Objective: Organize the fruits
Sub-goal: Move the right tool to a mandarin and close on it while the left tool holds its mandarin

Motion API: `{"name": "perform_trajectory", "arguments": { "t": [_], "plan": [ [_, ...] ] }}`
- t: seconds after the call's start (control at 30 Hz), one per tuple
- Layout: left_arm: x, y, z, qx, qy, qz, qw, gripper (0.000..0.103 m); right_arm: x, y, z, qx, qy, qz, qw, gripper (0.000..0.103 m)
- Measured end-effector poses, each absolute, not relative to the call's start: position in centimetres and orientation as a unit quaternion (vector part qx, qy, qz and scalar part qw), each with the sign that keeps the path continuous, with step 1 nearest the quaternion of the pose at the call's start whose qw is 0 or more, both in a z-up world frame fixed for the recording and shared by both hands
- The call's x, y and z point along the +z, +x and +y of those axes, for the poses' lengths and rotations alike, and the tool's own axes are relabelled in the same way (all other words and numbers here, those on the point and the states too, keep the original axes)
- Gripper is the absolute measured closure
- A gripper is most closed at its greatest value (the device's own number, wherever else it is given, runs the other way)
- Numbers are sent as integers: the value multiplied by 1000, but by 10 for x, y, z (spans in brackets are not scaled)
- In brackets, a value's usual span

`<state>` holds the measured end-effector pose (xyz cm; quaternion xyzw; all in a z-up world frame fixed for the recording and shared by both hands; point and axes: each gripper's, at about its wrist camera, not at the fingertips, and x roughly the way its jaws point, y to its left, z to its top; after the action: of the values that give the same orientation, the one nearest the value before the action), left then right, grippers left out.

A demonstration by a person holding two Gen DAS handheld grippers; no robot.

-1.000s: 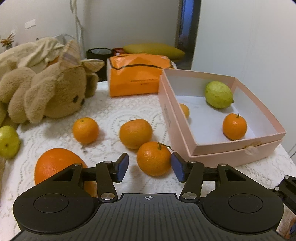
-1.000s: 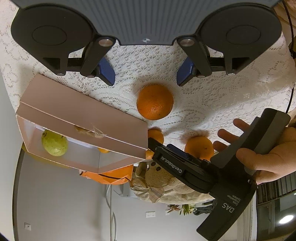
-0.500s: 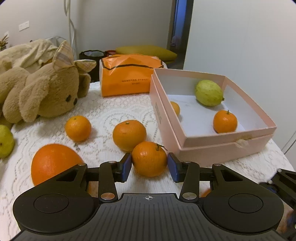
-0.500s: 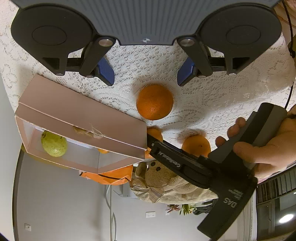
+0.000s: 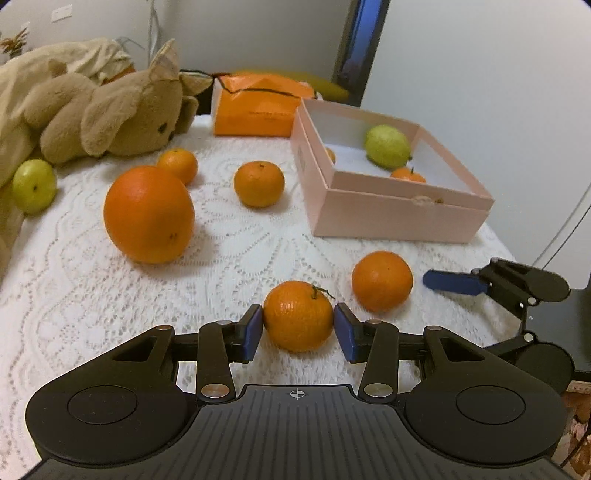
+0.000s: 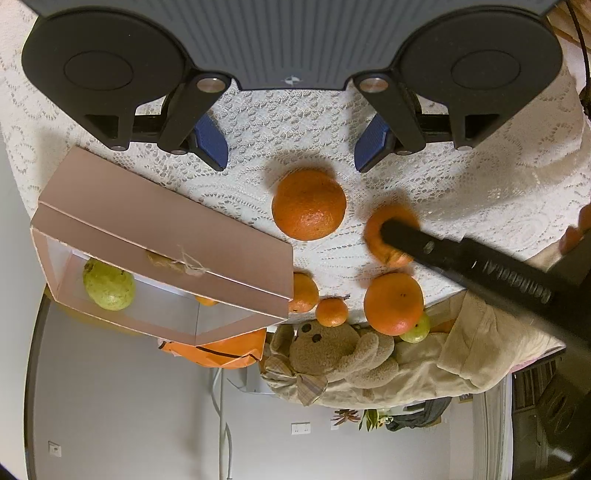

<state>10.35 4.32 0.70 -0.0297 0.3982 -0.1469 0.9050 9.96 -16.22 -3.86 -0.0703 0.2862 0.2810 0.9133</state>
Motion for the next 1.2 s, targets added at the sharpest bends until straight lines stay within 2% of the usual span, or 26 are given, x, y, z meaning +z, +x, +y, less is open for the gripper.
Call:
{"name": "perform_trajectory", "arguments": {
  "t": [0.83,1.2],
  "plan": [
    [-7,109,52,-144,-78,373,913,54,-39,100,-160,263,-74,291,917,19],
    [11,84,85,-106,-93,362,922,54,-28,94,-151,236,-65,283,928,19]
  ]
}}
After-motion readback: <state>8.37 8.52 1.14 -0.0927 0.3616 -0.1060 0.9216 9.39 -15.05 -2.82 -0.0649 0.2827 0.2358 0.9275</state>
